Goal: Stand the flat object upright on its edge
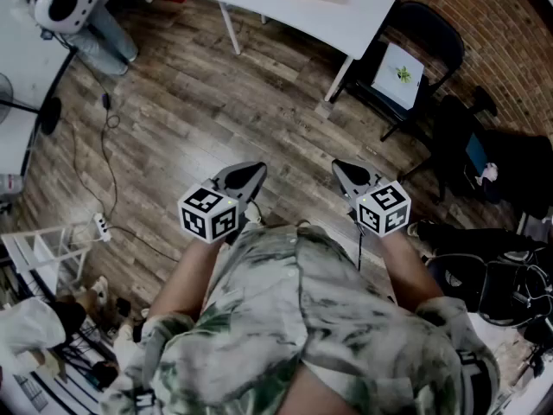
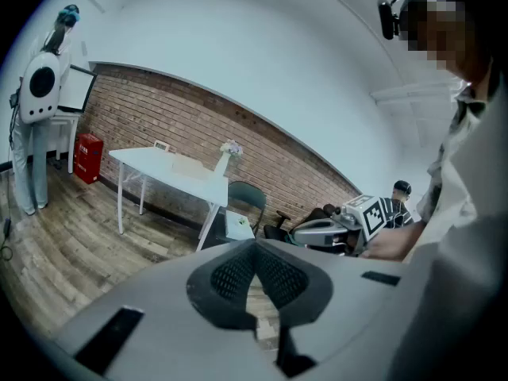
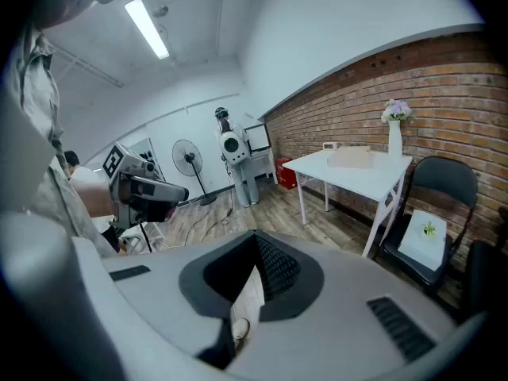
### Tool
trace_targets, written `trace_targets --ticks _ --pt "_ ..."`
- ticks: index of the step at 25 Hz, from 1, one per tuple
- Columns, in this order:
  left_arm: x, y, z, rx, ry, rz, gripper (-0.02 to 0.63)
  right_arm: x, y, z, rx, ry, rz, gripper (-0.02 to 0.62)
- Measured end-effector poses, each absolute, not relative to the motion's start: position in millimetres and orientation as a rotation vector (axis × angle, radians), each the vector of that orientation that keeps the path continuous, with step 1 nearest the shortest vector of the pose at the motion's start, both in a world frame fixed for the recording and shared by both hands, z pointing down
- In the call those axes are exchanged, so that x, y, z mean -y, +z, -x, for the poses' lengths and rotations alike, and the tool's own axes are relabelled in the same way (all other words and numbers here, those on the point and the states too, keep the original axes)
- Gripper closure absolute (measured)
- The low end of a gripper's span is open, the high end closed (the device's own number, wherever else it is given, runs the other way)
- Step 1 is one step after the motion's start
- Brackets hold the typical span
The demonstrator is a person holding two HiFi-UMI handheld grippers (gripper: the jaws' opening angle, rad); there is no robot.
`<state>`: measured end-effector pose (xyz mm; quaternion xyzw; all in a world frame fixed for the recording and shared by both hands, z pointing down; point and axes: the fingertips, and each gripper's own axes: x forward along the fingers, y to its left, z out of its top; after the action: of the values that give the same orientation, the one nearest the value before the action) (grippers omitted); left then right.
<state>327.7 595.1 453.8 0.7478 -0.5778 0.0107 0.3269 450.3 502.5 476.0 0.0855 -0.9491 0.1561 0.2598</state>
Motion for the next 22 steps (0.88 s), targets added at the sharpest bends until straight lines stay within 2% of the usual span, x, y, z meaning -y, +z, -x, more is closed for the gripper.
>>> trace_targets --ticks 7,16,20,22 --pt "-588 461 -262 1.507 0.090 -1.988 0.581 -503 483 -378 2.562 0.397 -0.222 0.575" --pt "-608 468 -157 1.477 0.036 -1.998 0.580 -537 486 -267 2.567 0.445 -0.139 0.574" --pt "-586 479 -127 1.478 0.012 -1.970 0.578 -527 490 -238 2.541 0.412 -0.108 0.571" --pt "-563 485 -118 1.478 0.018 -1.961 0.578 -505 494 -227 2.542 0.458 -0.099 0.527"
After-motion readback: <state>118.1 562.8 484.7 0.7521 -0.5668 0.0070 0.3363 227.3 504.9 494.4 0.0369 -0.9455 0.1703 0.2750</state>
